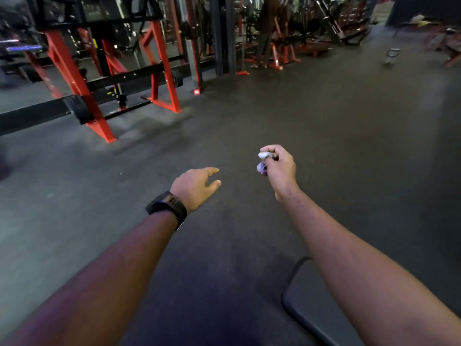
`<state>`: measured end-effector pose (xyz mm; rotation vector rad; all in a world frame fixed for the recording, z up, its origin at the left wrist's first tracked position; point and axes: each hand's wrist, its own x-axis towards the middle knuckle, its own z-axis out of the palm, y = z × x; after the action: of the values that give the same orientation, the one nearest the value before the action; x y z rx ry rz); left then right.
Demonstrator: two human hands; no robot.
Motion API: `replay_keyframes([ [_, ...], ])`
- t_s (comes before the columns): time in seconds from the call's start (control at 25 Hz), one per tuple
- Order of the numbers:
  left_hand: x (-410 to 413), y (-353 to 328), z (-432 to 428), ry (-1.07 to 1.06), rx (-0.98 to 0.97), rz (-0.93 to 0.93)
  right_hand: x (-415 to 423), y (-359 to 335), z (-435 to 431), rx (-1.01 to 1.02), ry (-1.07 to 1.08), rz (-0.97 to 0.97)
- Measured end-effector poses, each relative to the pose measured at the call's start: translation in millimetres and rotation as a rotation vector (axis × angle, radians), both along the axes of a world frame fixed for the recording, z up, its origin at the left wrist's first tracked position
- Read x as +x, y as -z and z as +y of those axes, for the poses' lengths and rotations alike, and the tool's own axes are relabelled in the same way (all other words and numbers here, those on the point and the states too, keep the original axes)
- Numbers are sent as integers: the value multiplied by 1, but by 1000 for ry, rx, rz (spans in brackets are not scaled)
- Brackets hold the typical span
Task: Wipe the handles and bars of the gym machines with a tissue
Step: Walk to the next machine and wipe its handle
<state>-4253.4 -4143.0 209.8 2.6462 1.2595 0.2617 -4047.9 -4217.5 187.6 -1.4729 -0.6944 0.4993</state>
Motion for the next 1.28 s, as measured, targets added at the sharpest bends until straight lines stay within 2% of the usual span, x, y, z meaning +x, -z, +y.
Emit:
replay_keyframes([
  [0.16, 75, 1, 85, 76, -9, 13, 68, -1, 62, -43, 106, 21],
  [0.36, 244, 10, 212, 308, 17, -7, 200, 15, 143, -32, 336, -45],
  [0.6, 451, -3, 311, 626, 2, -5, 348, 6, 195, -115, 666, -157],
  [0.72, 562, 1, 327, 781, 3, 0, 433, 11, 194, -156, 806, -211],
  [0.88, 704, 18, 338, 933, 4, -7, 545, 30, 194, -179, 933, -182],
  [1.28, 1079, -3, 321, 1115, -55, -40, 872, 10, 179, -280, 1129, -129],
])
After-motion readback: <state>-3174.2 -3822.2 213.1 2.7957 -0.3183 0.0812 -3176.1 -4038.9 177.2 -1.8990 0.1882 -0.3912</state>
